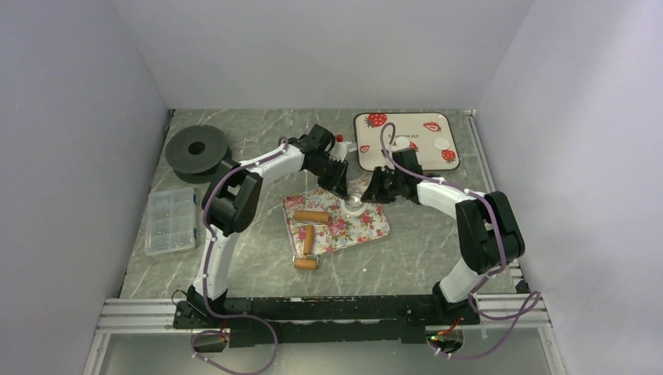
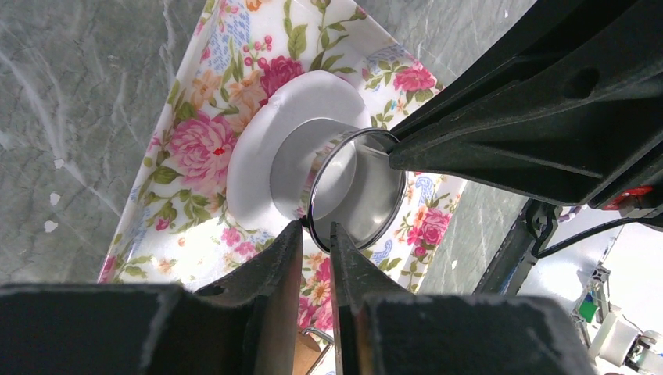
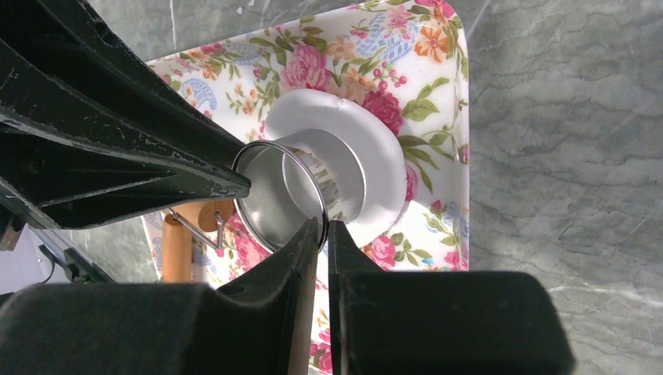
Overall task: Roll out the dumpling wrappers from the dough
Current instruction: Press the dumpling wrapper on the work surface.
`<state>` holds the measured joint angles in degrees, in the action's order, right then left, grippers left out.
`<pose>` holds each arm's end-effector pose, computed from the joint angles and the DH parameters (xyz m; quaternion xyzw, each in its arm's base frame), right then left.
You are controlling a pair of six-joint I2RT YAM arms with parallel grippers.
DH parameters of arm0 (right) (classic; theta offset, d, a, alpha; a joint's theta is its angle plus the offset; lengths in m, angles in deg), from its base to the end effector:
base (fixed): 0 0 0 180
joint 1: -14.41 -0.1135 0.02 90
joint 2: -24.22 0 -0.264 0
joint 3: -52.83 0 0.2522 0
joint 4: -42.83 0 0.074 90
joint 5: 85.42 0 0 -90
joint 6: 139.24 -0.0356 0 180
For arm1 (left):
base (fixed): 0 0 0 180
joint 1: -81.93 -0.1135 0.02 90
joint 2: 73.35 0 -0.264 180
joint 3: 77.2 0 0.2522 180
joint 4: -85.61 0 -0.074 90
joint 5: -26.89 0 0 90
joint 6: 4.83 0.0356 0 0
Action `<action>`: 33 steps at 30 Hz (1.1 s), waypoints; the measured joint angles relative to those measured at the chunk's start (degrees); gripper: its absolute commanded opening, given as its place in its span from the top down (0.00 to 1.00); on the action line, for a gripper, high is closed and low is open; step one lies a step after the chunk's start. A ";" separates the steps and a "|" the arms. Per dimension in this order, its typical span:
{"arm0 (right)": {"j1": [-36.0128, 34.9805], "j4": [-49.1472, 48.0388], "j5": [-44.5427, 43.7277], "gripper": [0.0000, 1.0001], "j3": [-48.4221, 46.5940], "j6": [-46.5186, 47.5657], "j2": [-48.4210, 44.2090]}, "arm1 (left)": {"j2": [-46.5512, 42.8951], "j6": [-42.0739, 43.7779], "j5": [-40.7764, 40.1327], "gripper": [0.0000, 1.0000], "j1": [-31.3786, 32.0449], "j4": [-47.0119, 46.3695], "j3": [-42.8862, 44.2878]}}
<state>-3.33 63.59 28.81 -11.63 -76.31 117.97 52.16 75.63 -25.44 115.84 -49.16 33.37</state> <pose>0.3057 0.1131 0.1719 0.0033 0.9217 0.3097 0.2336 0.3761 -0.2791 0.1747 0.2743 0.8764 -0.3800 0.1108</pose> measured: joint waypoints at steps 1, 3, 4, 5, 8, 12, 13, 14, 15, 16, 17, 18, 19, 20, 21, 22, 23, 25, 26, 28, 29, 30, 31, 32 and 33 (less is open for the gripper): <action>0.02 -0.07 0.00 0.88 0.00 -0.02 0.02 | 0.00 -0.02 0.02 0.78 0.00 -0.02 0.00; 0.02 -0.13 0.00 0.88 0.00 -0.04 0.09 | 0.00 -0.04 0.02 0.78 0.00 0.00 0.00; 0.02 -0.15 -0.02 0.88 0.00 -0.02 0.11 | 0.00 -0.11 0.02 0.78 0.00 0.00 0.00; 0.02 -0.17 -0.02 0.88 0.00 -0.04 0.13 | 0.02 -0.20 0.02 0.78 0.00 -0.02 0.00; 0.00 -0.20 -0.11 0.88 0.00 -0.02 0.15 | 0.02 -0.20 0.02 0.79 0.00 -0.02 0.00; 0.02 -0.31 -0.09 0.90 0.00 -0.15 0.42 | 0.31 -0.24 0.09 0.83 -0.04 -0.24 0.00; 0.02 -0.39 -0.07 0.90 0.00 -0.17 0.48 | 0.48 -0.46 0.26 0.83 -0.11 -0.35 0.00; 0.02 -0.46 -0.04 0.91 0.00 -0.20 0.55 | 0.66 -0.72 0.57 0.83 -0.24 -0.46 0.00; 0.02 -0.52 0.04 0.91 0.00 -0.28 0.66 | 0.79 -0.92 0.96 0.83 -0.37 -0.57 0.00; 0.02 -0.57 0.07 0.92 0.00 -0.37 0.70 | 0.87 -1.27 1.29 0.83 -0.48 -0.72 0.00; 0.02 -0.59 0.07 0.93 0.00 -0.42 0.74 | 0.90 -1.62 1.55 0.83 -0.57 -0.90 -0.11; 0.04 -0.59 0.04 0.93 0.00 -0.44 0.76 | 0.90 -1.97 1.70 0.83 -0.63 -1.11 -0.26; 0.04 -0.59 0.04 0.94 0.00 -0.50 0.76 | 0.90 -2.32 1.95 0.84 -0.68 -1.51 -0.57; 0.04 -0.59 0.02 0.95 0.00 -0.59 0.76 | 0.90 -2.69 2.21 0.85 -0.76 -1.86 -0.83; 0.07 -0.63 -0.02 0.96 0.04 -0.61 0.76 | 0.90 -3.23 2.47 0.86 -0.87 -2.14 -0.98; 0.07 -0.74 -0.02 0.96 0.15 -0.83 0.76 | 0.92 -3.65 2.71 0.87 -0.98 -2.34 -1.11; 0.07 -1.05 -0.02 0.97 0.35 -1.03 0.76 | 1.01 -3.96 3.04 0.88 -1.07 -2.62 -1.25; 0.17 -1.64 0.04 0.99 0.76 -1.51 0.76 | 1.20 -5.05 3.65 0.90 -1.31 -3.21 -1.53; 0.20 -1.95 0.07 1.00 0.94 -1.70 0.76 | 1.27 -5.53 4.00 0.91 -1.44 -3.56 -1.77; 0.28 -2.40 0.11 1.00 1.20 -1.92 0.76 | 1.46 -6.80 5.01 0.91 -1.84 -4.42 -2.23; 0.31 -2.60 0.15 1.00 1.31 -2.08 0.79 | 1.62 -7.45 5.62 0.91 -2.08 -4.79 -2.43; 0.31 -2.78 0.20 1.00 1.38 -2.12 0.79 | 1.73 -7.85 5.97 0.91 -2.21 -4.98 -2.47; 0.31 -2.89 0.17 1.00 1.46 -2.12 0.79 | 1.84 -8.28 6.25 0.92 -2.29 -5.18 -2.54; 0.31 -3.02 0.20 1.00 1.53 -2.14 0.79 | 1.86 -8.76 6.54 0.92 -2.40 -5.42 -2.67; 0.35 -3.17 0.22 1.00 1.60 -2.16 0.79 | 1.90 -9.18 6.71 0.92 -2.47 -5.57 -2.73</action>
<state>-2.98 60.43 29.03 -10.03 -78.48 118.76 54.06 66.45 -18.73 113.37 -54.74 30.64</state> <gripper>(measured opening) 0.075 0.130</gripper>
